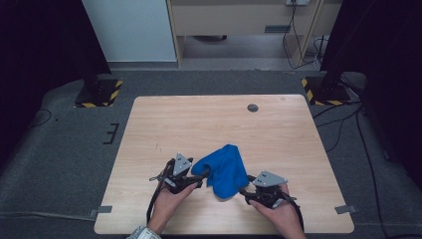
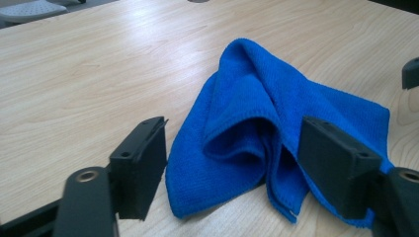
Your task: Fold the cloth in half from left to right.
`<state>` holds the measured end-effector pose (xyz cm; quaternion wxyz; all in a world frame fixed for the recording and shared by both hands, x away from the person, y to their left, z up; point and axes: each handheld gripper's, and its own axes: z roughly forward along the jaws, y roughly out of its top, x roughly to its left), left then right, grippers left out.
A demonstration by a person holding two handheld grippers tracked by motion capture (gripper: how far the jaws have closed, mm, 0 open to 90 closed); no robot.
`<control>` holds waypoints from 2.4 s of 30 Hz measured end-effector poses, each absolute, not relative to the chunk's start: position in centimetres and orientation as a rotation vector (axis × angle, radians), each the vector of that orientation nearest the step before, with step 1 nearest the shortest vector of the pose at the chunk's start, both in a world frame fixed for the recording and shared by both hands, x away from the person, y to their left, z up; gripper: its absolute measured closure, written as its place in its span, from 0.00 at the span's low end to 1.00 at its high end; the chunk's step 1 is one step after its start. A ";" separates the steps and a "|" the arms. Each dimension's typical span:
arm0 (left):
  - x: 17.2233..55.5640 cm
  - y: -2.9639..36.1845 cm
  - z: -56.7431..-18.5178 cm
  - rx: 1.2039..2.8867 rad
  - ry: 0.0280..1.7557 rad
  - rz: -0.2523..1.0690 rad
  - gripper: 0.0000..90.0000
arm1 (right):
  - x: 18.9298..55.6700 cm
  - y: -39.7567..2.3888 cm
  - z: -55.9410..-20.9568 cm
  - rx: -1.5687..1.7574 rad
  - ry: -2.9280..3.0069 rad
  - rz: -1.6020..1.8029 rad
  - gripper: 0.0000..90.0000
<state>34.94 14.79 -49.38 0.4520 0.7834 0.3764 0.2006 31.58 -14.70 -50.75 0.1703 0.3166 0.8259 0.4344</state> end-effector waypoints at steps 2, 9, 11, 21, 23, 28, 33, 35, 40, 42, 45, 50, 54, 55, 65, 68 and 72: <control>34.8 14.6 -49.5 1.947 0.915 0.483 0.43 | 31.3 -13.5 -51.0 0.873 2.369 1.239 0.48; 34.7 13.1 -49.9 2.003 0.849 0.461 0.60 | 30.5 -10.6 -51.7 0.790 2.422 1.244 0.36; 34.8 12.7 -50.0 2.008 0.845 0.453 0.63 | 30.3 -10.1 -51.8 0.768 2.431 1.240 0.33; 35.8 10.7 -50.9 2.085 0.863 0.449 0.85 | 30.1 -9.3 -52.4 0.693 2.454 1.178 0.92; 35.7 10.8 -50.8 2.083 0.854 0.456 0.92 | 30.3 -10.0 -51.8 0.704 2.426 1.209 0.99; 35.4 11.6 -50.1 2.062 0.857 0.453 0.96 | 30.8 -12.0 -50.5 0.782 2.354 1.272 1.00; 35.6 12.2 -50.2 2.068 0.871 0.434 0.95 | 30.4 -11.7 -51.0 0.766 2.392 1.292 0.82; 35.6 12.3 -50.3 2.066 0.872 0.432 0.94 | 30.1 -10.8 -51.4 0.746 2.414 1.279 0.73; 35.5 12.5 -50.3 2.056 0.873 0.423 0.95 | 29.8 -9.5 -52.0 0.738 2.444 1.274 0.60; 35.5 12.5 -50.2 2.048 0.869 0.419 0.96 | 29.8 -9.2 -52.3 0.733 2.459 1.265 0.57; 35.5 12.4 -50.2 2.052 0.864 0.412 0.98 | 29.8 -8.9 -52.7 0.732 2.470 1.249 0.57; 35.7 12.4 -50.5 2.061 0.871 0.400 0.99 | 29.9 -8.4 -53.2 0.713 2.483 1.208 0.73; 35.6 12.4 -50.4 2.057 0.866 0.394 0.99 | 30.1 -8.6 -53.3 0.713 2.484 1.209 0.97; 35.6 12.4 -50.3 2.058 0.865 0.394 0.99 | 30.2 -8.7 -53.2 0.719 2.476 1.208 0.98; 36.0 13.3 -50.7 2.076 0.903 0.389 1.00 | 32.1 -13.8 -50.6 0.876 2.329 1.256 0.99; 36.2 13.4 -51.1 2.093 0.917 0.393 1.00 | 32.9 -15.9 -50.4 0.944 2.283 1.251 0.99; 36.3 13.7 -51.2 2.086 0.937 0.399 1.00 | 33.8 -17.9 -50.9 1.011 2.255 1.221 0.99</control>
